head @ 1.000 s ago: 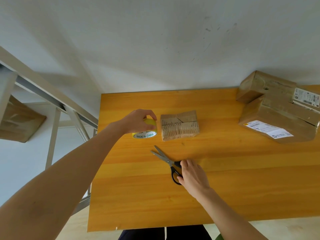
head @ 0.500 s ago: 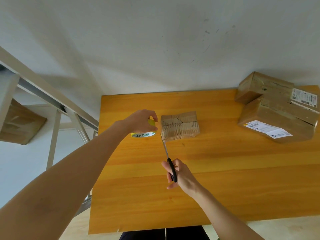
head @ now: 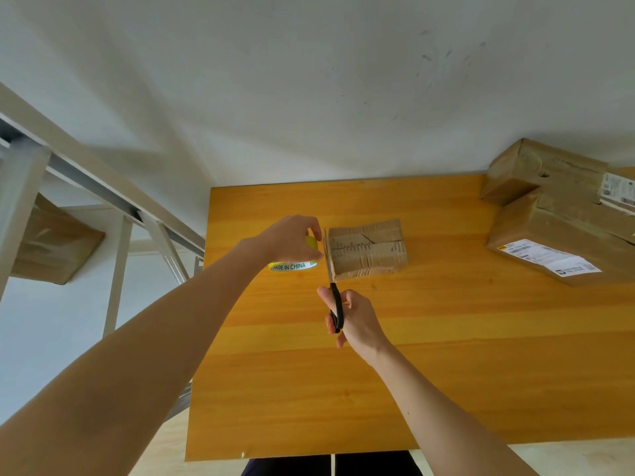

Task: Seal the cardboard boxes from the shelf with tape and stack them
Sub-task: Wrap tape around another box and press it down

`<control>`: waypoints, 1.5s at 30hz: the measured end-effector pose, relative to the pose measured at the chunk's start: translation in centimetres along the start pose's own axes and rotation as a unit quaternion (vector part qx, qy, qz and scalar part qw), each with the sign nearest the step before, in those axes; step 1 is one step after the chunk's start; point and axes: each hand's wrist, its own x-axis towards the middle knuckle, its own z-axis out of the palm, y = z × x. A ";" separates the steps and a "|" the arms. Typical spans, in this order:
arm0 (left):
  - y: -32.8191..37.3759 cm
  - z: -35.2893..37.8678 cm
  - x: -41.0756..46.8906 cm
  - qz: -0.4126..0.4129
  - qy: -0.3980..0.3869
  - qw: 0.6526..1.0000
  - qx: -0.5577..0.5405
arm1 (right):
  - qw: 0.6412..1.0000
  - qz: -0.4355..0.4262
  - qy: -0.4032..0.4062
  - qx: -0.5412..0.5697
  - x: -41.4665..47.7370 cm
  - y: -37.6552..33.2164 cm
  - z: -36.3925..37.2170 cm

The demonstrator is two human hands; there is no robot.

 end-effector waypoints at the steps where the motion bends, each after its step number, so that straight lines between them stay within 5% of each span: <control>1: 0.0 0.1 0.0 -0.001 0.001 1.000 -0.001 | 1.000 -0.009 0.010 -0.004 0.0 0.1 0.1; 15: -2.2 -0.5 -1.3 -0.031 0.004 0.998 0.057 | 0.995 -0.061 0.044 -0.060 0.8 0.5 -1.3; 27: -3.2 3.9 -4.5 -0.023 0.123 0.988 0.095 | 0.983 -0.002 0.049 -0.179 0.8 3.5 -2.0; 31: -3.3 5.1 -5.4 -0.009 0.162 0.983 0.085 | 0.947 -0.003 0.082 -0.310 0.0 4.5 -2.4; 40: -3.1 7.1 -6.6 0.008 0.166 0.984 0.058 | 0.791 -0.093 0.141 -0.588 -1.6 6.3 -4.1; 45: -2.8 8.6 -6.4 0.003 0.155 0.986 0.064 | 0.777 -0.114 0.114 -0.609 -1.7 7.1 -4.4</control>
